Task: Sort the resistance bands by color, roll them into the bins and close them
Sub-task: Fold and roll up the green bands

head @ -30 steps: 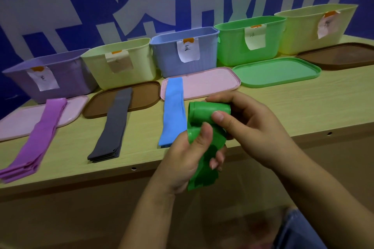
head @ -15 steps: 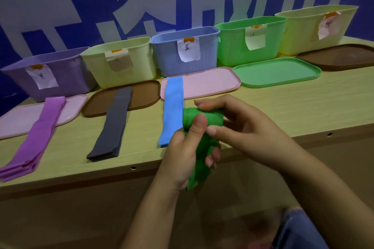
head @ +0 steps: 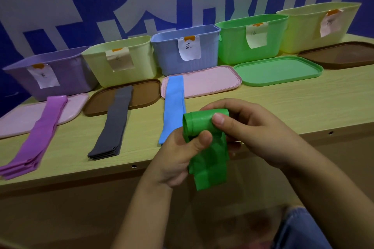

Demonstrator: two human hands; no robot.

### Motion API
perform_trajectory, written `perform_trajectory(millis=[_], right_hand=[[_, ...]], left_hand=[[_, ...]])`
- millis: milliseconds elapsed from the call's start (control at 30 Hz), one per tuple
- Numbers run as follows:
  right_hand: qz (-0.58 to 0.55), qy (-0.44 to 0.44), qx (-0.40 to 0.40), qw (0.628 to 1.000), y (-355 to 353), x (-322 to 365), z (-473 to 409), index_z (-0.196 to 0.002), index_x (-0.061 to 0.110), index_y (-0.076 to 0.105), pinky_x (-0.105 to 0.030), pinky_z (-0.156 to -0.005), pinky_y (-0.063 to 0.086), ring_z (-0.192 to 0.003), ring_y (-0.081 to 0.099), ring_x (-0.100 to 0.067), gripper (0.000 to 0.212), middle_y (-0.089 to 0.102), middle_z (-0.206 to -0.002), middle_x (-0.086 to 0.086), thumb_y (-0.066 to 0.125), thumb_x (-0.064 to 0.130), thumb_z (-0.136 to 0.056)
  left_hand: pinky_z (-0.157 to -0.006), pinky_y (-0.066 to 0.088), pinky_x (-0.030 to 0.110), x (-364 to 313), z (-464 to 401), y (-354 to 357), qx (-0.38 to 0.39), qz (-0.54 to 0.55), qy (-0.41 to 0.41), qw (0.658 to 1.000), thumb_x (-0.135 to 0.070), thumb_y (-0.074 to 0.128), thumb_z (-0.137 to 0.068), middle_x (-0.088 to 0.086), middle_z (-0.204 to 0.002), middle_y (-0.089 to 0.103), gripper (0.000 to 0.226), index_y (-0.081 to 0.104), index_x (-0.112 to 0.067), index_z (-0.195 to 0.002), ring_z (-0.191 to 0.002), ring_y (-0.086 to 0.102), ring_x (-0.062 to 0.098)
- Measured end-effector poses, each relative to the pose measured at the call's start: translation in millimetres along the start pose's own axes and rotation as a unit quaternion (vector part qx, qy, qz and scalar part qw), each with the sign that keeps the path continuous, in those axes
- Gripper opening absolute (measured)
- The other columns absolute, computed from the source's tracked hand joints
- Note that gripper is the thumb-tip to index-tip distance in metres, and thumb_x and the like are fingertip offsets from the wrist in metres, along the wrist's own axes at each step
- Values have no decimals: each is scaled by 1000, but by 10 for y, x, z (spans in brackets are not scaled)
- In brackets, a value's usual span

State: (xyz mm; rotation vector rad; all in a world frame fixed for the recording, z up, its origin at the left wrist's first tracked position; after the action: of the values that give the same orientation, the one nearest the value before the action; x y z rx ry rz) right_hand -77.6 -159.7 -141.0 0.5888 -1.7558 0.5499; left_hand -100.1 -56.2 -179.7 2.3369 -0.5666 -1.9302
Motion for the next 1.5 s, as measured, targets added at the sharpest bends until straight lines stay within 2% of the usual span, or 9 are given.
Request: perform_trajectory(millis=[100,233,567,767,1000,1133,1300,1367,1500], right_hand=[[1,-28,-4,1000,13,81,18,-99,19,66,-33,-48,40,-58,49,-19,21,60,-70,3,56,29,-83],[-29,-47,6,998,-6,161,-1,-96,7,66,-55,-55,42,-60,48,-29,29,53,-73,-29,56,32,-84],[-71,-61,-81,992,-87,175,7,-99,7,63,-16,-33,34,-50,56,-11,23,64,-71,1,61,26,-84],[-74,-80,-106,988,-91,179,18,-96,10,62,-10,-36,37,-53,57,-3,23,64,-68,3,63,22,-76],[36,-118,-103,987,-84,130,8,-107,7,62,-13,-57,47,-61,60,1,30,65,-84,0,61,20,-80],[49,-123,-85,988,-16,115,29,-108,11,59,-25,-46,48,-55,60,-6,27,63,-81,1,61,18,-82],[67,-118,-59,989,33,64,62,-109,14,56,-16,-55,50,-86,63,1,27,63,-99,12,62,16,-83],[58,-101,-45,992,2,36,52,-111,10,56,-15,-60,50,-81,63,2,29,64,-96,12,66,14,-84],[-42,-54,21,997,-85,56,48,-110,13,63,-23,-76,53,-94,66,-11,33,68,-101,5,68,30,-82]], left_hand=[[-79,54,44,63,-10,32,67,69,-32,995,-49,86,-56,4,-108,70,64,70,-23,-112,-101,66,25],[-84,51,51,143,-35,85,112,94,-58,987,-49,79,-70,8,-98,65,62,63,-12,-117,-88,64,23],[-86,53,37,191,-27,257,104,3,-77,992,-29,69,-83,11,-97,71,27,70,-10,-102,-94,67,26],[-64,52,35,137,-7,348,136,11,-74,988,-11,53,-92,4,-67,56,11,63,-9,-90,-58,54,16],[-41,33,15,-45,-10,272,38,-90,36,995,-76,54,-72,-4,-59,60,55,70,-24,-77,-41,41,2],[-38,33,15,-62,-31,174,-46,-125,28,991,-97,39,-50,3,-57,64,76,69,-35,-81,-36,42,8],[-40,35,21,-9,-28,61,-116,-179,-8,977,-95,34,-59,3,-48,53,71,68,-33,-68,-35,45,17],[-38,39,23,-22,-24,90,-82,-158,-2,984,-80,37,-76,7,-55,60,63,70,-27,-73,-38,50,20],[-40,47,25,-54,31,166,3,-125,-21,992,-82,49,-67,9,-63,65,71,66,-14,-78,-45,62,22]])
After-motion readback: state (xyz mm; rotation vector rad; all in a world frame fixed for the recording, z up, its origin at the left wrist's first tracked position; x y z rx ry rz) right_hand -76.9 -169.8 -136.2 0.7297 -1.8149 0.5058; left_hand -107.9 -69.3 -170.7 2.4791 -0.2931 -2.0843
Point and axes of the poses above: each hand's wrist, its own z-axis away from the middle knuckle, its own y-axis out of the palm, x = y × z, the point moved 7 cm from there along -z, towards the middle knuckle
